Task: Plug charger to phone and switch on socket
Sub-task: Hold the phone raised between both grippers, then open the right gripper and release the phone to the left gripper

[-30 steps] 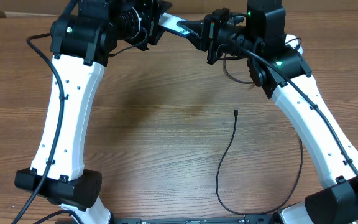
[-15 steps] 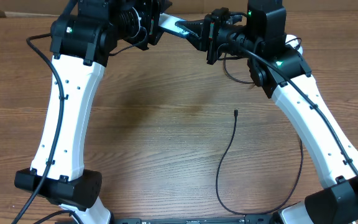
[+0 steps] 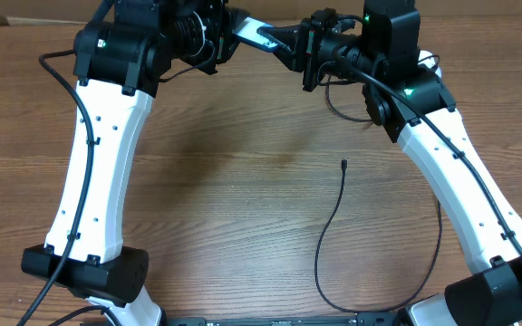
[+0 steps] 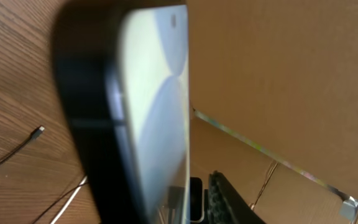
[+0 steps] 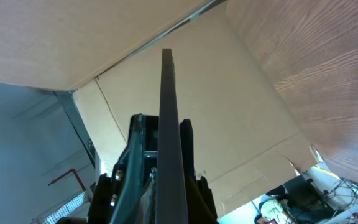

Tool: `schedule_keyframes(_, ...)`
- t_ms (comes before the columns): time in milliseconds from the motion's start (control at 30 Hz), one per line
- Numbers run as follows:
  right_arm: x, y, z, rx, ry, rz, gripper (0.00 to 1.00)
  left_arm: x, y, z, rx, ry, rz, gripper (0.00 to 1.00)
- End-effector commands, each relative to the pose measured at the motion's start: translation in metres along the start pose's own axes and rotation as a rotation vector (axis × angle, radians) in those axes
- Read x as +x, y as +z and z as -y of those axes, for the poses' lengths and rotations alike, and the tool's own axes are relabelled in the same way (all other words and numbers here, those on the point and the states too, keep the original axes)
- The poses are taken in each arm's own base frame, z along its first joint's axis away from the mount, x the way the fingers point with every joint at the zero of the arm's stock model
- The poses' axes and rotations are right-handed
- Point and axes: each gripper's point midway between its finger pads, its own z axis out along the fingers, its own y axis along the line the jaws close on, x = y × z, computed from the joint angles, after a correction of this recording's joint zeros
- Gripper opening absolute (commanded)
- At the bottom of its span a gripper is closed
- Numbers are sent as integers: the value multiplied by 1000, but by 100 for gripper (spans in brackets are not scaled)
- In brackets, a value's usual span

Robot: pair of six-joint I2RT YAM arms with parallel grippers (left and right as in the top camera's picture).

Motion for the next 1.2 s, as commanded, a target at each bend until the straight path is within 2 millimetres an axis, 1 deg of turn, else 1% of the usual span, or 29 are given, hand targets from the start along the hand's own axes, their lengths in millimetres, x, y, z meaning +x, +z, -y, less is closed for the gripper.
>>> schedule_keyframes(0, 23, -6, -9, -9, -51, -62, 4, -1, 5, 1, 4, 3, 2, 18)
schedule_keyframes(167, 25, -5, -8, -7, -52, -67, 4, -1, 5, 1, 4, 3, 3, 13)
schedule_keyframes(267, 30, -3, -6, 0, -54, -80, 5, -1, 5, 1, 5, 4, 3, 4)
schedule_keyframes(300, 31, -2, -6, 1, -55, -83, 6, -1, 5, 1, 4, 4, 3, 4)
schedule_keyframes(333, 33, -1, -5, 3, -60, -87, 11, -1, 5, 1, 4, 4, 4, 4)
schedule_keyframes(433, 34, 0, -3, 9, -59, -88, 22, -2, 5, 1, 4, 4, 11, 4)
schedule_keyframes(533, 31, 0, 3, 34, -39, -78, 29, -4, 5, 1, 3, 8, 19, 4)
schedule_keyframes(600, 29, 0, 4, 34, -72, -66, 35, -6, 5, 1, 2, 15, 35, 4)
schedule_keyframes(733, 26, 0, 3, 28, -142, -50, 63, -16, 4, 0, -5, 36, 88, 4)
schedule_keyframes(833, 21, 0, 3, 27, -215, -26, 83, -27, 3, -1, -15, 100, 154, 4)
schedule_keyframes(867, 18, 0, 5, 33, -231, -15, 91, -32, 2, -3, -26, 124, 184, 4)
schedule_keyframes(900, 14, -1, 8, 45, -236, 1, 94, -37, 1, -5, -40, 143, 213, 4)
schedule_keyframes(967, 4, -4, 14, 69, -238, 38, 96, -50, -3, -13, -82, 172, 285, 4)
schedule_keyframes(1033, -10, -9, 20, 99, -259, 94, 98, -66, -9, -23, -143, 214, 381, 5)
schedule_keyframes(1133, -36, -20, 31, 164, -338, 191, 100, -89, -23, -39, -259, 306, 517, 4)
schedule_keyframes(1167, -49, -26, 38, 208, -390, 245, 100, -99, -31, -48, -323, 339, 579, 4)
